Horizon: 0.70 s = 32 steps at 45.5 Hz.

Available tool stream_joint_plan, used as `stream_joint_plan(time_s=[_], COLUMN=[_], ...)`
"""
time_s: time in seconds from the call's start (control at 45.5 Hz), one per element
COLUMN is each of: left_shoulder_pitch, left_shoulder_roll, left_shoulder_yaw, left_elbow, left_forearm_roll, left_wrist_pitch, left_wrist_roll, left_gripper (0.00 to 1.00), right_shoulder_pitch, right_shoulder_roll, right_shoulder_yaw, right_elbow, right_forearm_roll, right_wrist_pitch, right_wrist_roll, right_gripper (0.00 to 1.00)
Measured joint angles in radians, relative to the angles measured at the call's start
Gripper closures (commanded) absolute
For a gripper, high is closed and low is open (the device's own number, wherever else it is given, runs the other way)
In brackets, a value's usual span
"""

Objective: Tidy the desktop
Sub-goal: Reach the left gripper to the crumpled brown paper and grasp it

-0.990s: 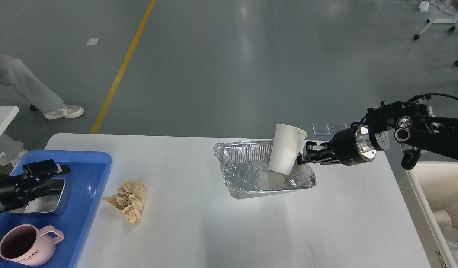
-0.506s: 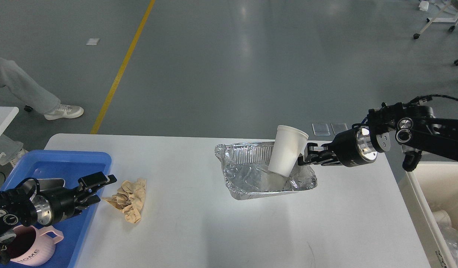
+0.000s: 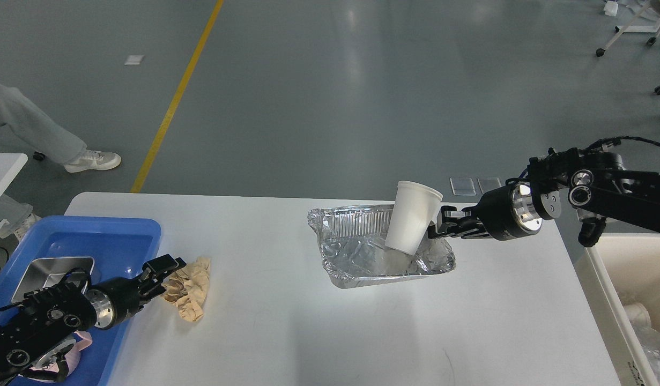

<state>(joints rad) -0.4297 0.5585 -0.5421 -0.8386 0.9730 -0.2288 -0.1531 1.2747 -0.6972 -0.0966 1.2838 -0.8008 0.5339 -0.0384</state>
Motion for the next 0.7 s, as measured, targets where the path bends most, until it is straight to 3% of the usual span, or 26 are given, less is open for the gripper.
stream_joint_plan(time_s=[0.198,0.308,0.704], left_shoulder_pitch=[-0.031,-0.050,-0.097], left_shoulder_roll=[-0.012,-0.012,0.023], left_shoulder_yaw=[0.076,0.125,0.138], left_elbow=[0.012,0.012,0.000], left_forearm_roll=[0.006,0.005,-0.005], left_wrist_pitch=[-0.011,-0.038,-0.220], left_wrist_roll=[0.002,0.002,-0.010], left_gripper=[0.78,0.99,1.00], right_shoulder_pitch=[0.000,0.000,0.000], right_shoulder_roll=[0.001,0.001,0.002], right_shoulder_yaw=[0.000,0.000,0.000], right_elbow=[0.000,0.000,0.000], right_forearm_roll=[0.000,0.000,0.000], right_wrist_pitch=[0.000,0.000,0.000], right_wrist_roll=[0.000,0.000,0.000], right_gripper=[1.00,1.00,1.00])
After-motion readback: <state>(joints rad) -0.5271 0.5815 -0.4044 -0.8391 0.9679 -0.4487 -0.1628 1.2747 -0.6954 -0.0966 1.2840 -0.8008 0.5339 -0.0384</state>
